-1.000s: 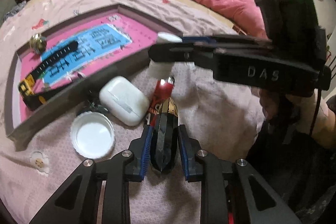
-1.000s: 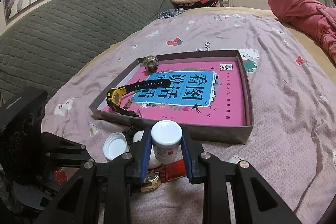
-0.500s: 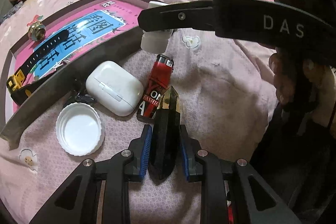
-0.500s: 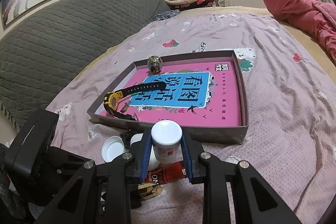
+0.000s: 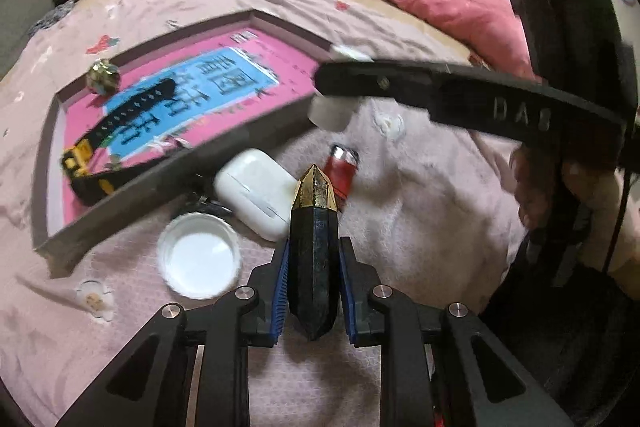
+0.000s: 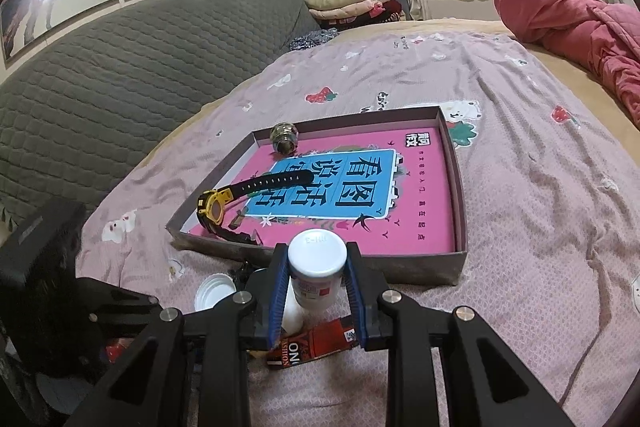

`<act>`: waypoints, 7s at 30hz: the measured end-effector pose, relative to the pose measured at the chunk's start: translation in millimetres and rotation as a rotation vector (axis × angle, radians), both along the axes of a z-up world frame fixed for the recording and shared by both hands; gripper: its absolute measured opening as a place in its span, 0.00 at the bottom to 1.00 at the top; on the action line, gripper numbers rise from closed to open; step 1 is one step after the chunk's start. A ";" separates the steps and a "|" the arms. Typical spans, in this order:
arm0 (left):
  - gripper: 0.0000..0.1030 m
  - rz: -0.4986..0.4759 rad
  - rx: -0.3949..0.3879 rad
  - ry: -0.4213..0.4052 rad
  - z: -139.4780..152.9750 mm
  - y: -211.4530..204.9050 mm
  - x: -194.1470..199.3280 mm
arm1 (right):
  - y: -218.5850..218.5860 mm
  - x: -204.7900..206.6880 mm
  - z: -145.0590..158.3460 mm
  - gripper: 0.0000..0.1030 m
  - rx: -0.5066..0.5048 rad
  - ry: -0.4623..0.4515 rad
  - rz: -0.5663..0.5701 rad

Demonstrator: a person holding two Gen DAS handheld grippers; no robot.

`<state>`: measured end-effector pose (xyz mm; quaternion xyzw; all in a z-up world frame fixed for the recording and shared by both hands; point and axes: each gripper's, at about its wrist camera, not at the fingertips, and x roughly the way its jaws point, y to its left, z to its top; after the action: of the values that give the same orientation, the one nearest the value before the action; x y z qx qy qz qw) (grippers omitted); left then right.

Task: Organize rigid objects
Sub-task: 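Lift the black case with the left tool toward the tray while the right tool holds the jar, then lower and release the black case in the tray with the left tool while the right tool releases the jar, then withdraw both open tools from the tray back toward the remaining items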

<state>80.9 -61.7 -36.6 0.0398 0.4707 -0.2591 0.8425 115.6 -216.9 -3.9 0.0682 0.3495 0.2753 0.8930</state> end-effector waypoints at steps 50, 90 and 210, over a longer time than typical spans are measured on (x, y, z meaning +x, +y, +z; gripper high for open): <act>0.22 0.541 -0.055 -0.128 22.1 120.4 58.6 | 0.0 12.0 4.7 0.27 -0.024 -0.052 -0.073; 0.22 0.576 -0.053 -0.030 -3.2 121.9 92.6 | 0.7 39.1 -15.6 0.27 -0.216 -0.053 -0.196; 0.60 0.528 0.017 -0.181 25.5 103.2 56.6 | -4.8 10.0 7.6 0.47 -0.211 -0.163 -0.204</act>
<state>137.5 41.5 -11.0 -0.0541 0.3898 -0.0222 0.9190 125.6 -221.7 3.7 -0.0134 0.2942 0.1495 0.9439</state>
